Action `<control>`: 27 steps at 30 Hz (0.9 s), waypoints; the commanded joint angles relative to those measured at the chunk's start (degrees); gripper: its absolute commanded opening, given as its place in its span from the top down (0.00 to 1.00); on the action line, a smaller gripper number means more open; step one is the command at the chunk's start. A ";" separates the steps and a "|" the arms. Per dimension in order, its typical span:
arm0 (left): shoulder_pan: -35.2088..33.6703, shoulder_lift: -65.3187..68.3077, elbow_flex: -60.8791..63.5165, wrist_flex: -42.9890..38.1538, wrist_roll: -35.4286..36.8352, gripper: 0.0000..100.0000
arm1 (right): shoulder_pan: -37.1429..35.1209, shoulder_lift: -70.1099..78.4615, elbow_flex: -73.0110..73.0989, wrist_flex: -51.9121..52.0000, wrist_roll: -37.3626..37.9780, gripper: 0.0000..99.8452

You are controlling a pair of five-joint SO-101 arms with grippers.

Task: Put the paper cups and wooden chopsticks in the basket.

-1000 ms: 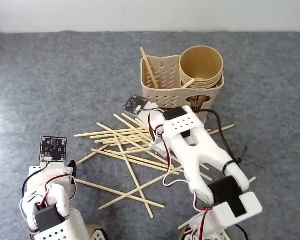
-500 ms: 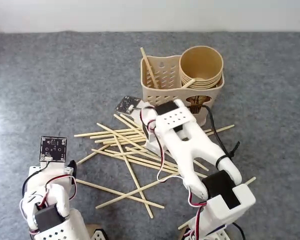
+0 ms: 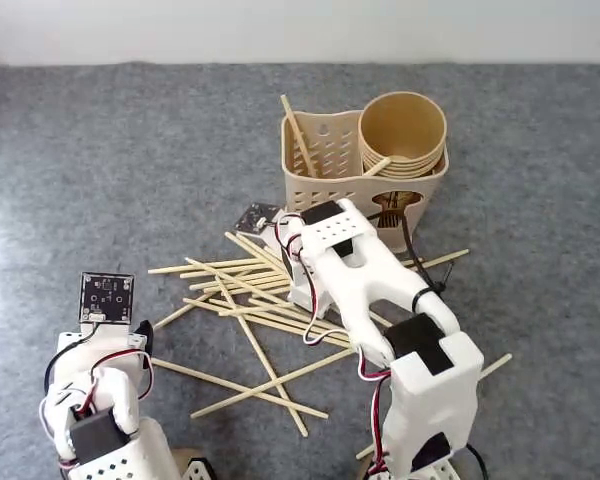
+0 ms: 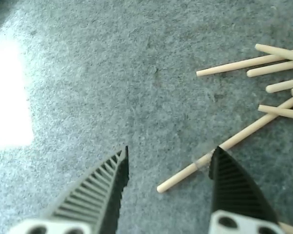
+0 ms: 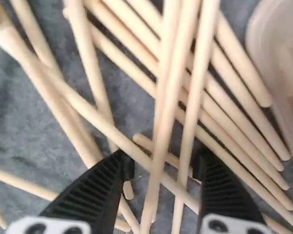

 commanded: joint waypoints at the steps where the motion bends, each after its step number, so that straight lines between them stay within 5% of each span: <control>1: 0.00 -0.79 -0.31 -1.14 0.44 0.75 | -0.31 0.22 -2.73 -2.68 -0.09 0.82; 6: 0.00 -0.79 -0.31 -1.14 0.44 0.75 | -0.48 -0.04 -2.90 -4.88 0.00 1.00; 27: 0.00 -0.79 -0.31 -1.14 0.44 0.75 | -0.48 -22.37 -3.87 7.08 -4.92 0.99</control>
